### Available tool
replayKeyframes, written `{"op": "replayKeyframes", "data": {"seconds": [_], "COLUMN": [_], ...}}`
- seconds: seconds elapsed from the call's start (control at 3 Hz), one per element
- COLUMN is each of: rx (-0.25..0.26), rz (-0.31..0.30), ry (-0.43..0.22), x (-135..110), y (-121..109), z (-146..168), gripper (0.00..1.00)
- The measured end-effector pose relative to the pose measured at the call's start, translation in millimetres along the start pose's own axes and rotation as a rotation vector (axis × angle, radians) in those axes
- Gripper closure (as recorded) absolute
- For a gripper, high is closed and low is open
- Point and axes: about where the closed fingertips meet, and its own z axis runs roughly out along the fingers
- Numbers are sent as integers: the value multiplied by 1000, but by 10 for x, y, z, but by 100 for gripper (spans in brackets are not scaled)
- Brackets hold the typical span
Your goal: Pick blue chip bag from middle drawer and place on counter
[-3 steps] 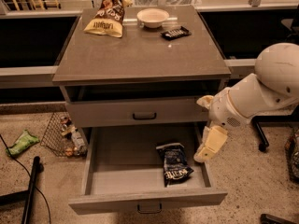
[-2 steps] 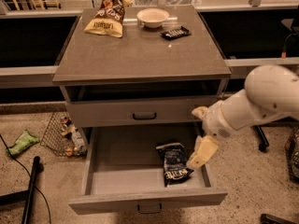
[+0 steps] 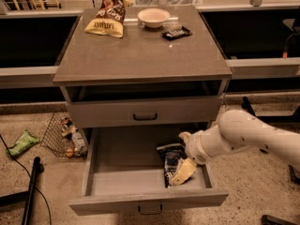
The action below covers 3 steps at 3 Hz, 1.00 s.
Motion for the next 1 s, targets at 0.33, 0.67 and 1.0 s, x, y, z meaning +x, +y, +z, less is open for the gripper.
{"op": "replayKeyframes", "data": {"seconds": [0.33, 0.67, 1.0], "rx": [-9, -9, 33], "rz": [76, 76, 105], "ry": [-40, -40, -47], "x": [322, 323, 509], "y": [-135, -136, -315], "z": [493, 494, 719], "gripper": [0, 0, 0]}}
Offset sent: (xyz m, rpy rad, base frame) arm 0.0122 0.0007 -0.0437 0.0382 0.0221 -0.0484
